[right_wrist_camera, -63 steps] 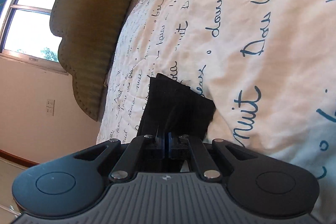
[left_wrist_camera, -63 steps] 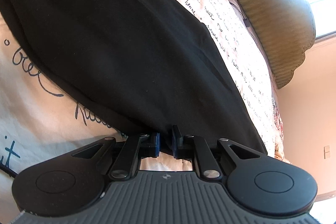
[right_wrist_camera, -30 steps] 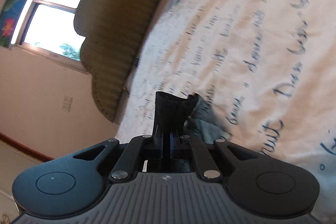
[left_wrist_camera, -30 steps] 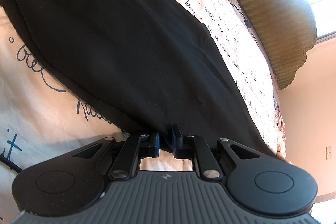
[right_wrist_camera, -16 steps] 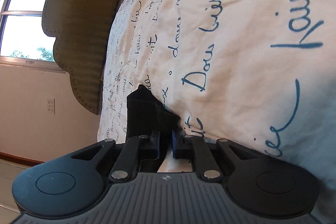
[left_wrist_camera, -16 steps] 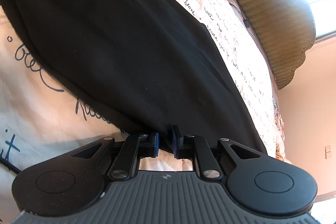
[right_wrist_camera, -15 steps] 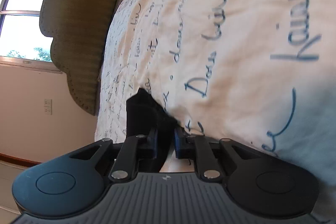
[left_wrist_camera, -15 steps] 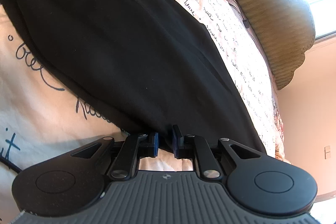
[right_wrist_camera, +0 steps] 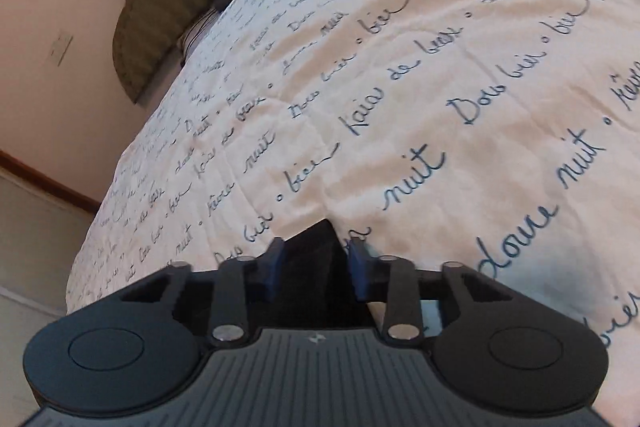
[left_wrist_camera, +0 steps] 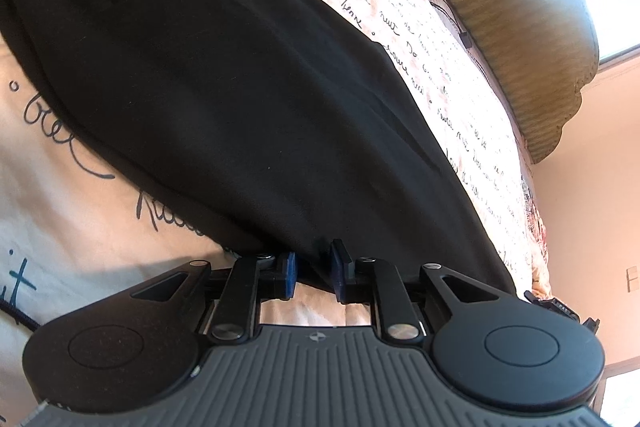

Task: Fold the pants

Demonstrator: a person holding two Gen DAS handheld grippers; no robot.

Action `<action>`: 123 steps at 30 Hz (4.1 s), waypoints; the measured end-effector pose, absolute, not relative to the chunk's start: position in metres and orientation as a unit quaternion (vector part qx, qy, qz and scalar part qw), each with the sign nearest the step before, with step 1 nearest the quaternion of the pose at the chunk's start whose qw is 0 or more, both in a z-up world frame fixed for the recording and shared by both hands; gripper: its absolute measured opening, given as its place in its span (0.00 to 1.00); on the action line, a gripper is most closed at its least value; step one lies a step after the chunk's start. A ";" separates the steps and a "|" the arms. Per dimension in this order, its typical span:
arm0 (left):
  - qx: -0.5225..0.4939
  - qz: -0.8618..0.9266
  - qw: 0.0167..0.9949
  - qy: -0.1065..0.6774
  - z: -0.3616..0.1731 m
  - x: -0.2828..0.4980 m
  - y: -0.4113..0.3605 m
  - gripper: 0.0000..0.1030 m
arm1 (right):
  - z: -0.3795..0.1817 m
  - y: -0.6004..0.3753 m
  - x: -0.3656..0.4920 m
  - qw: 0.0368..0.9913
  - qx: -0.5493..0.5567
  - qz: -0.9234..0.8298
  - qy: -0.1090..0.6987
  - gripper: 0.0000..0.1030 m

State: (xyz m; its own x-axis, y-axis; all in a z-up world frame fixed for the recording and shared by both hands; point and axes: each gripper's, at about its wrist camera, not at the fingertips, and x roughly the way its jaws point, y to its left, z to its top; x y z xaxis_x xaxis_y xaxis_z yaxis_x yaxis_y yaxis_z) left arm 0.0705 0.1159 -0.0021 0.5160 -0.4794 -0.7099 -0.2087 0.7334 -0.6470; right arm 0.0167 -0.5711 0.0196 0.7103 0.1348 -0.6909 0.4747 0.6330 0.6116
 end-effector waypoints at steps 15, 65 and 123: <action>-0.305 -0.101 0.815 0.483 0.008 0.073 0.103 0.40 | 0.041 -0.553 0.024 0.886 0.344 -0.055 0.307 0.01; -0.156 -0.156 0.860 0.460 0.015 0.069 0.060 0.71 | 0.047 -0.470 0.115 0.858 0.230 0.083 0.453 0.04; -0.181 -0.162 0.889 0.389 0.039 0.079 0.038 0.87 | 0.000 -0.491 0.195 0.652 0.170 0.389 0.628 0.11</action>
State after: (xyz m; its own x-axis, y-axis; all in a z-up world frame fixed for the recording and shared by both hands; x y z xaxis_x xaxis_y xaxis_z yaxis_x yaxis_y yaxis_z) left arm 0.0789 0.0382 0.0388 0.6447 -0.4280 -0.6334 0.1463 0.8823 -0.4473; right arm 0.1952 -0.4915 0.0005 -0.0913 0.7208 -0.6872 -0.2943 0.6397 0.7101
